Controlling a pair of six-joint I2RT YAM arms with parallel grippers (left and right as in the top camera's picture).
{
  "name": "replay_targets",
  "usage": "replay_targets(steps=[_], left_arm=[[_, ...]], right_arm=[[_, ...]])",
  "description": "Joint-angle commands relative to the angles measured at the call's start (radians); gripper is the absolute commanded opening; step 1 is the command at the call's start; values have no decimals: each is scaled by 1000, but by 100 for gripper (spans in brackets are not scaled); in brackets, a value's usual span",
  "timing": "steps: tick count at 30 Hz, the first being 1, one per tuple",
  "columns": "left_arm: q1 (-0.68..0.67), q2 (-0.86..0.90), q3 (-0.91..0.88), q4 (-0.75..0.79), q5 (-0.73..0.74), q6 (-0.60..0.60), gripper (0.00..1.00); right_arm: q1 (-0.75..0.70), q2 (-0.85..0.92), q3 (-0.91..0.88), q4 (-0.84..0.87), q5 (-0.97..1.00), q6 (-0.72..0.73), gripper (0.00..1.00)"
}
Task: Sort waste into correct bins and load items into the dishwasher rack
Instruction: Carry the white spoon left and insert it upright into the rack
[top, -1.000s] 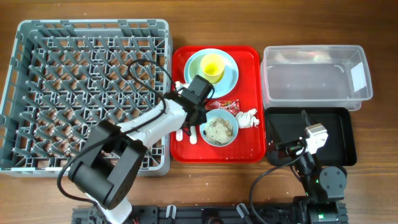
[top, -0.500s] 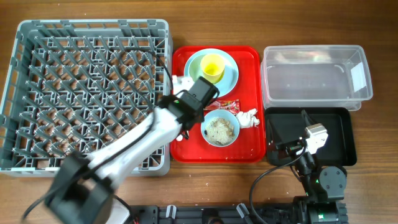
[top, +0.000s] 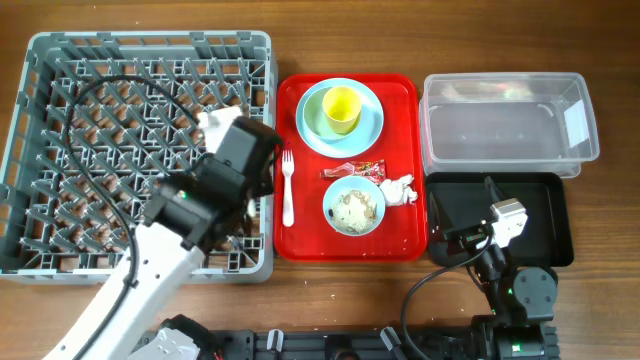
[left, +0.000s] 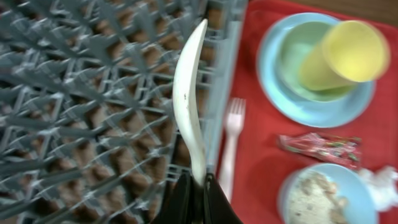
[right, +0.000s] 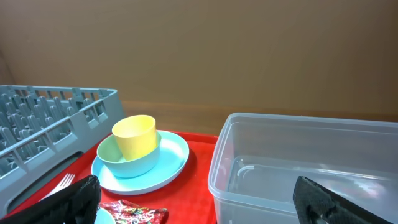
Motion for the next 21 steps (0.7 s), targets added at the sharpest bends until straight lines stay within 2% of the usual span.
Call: replay_targets(steps=[1,6,9,21], left_arm=[[66,21,5,0,68,106,4],[108,79,5,27,67,193,4],[118,130,5,60,100,319,4],[123,349,5,219,98,317,4]], right_arm=[[2,1,-1,5,-2,-3,100],[2,1,-1,5,-2,-3,100],[2,1,-1,5,-2,-3,100],[2,1,-1,5,-2,-3,100]])
